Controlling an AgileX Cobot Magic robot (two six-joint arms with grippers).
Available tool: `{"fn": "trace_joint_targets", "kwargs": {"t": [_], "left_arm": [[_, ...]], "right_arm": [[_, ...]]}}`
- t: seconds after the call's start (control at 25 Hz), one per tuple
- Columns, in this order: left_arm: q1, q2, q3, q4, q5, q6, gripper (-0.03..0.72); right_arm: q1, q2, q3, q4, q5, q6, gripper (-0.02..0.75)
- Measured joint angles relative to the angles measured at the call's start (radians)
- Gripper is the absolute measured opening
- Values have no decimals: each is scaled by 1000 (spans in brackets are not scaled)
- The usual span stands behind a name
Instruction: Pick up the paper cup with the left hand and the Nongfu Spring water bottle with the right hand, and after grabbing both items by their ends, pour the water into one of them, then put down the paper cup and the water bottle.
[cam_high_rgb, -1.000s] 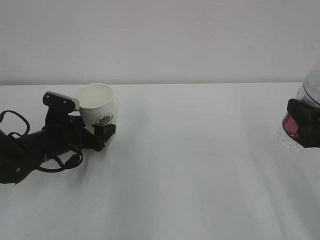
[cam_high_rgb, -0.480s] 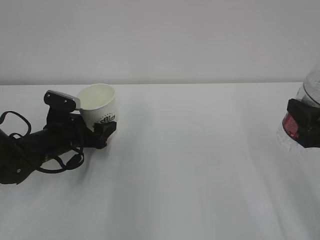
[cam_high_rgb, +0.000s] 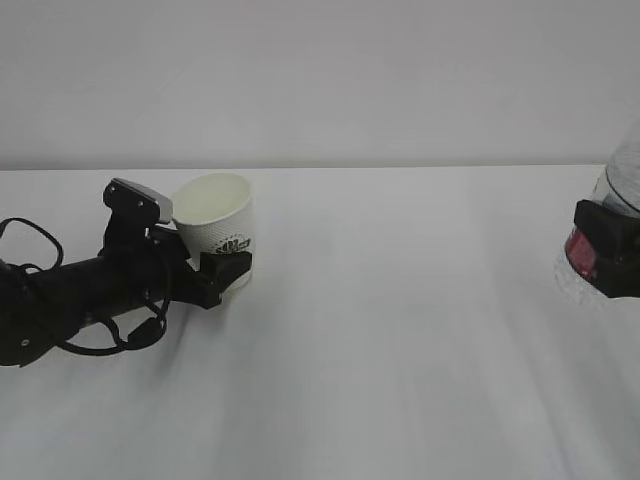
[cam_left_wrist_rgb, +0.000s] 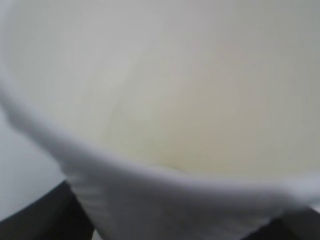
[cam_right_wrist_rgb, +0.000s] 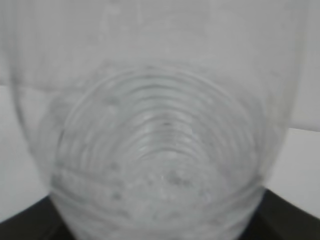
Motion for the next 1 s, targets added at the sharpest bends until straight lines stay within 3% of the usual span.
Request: {"fn": "trace_joint_targets", "kwargs": {"t": [1.0], "left_arm": [[-1, -327, 257, 368, -61, -125, 540]], "right_arm": [[0, 0, 0, -93, 19, 21, 476]]}}
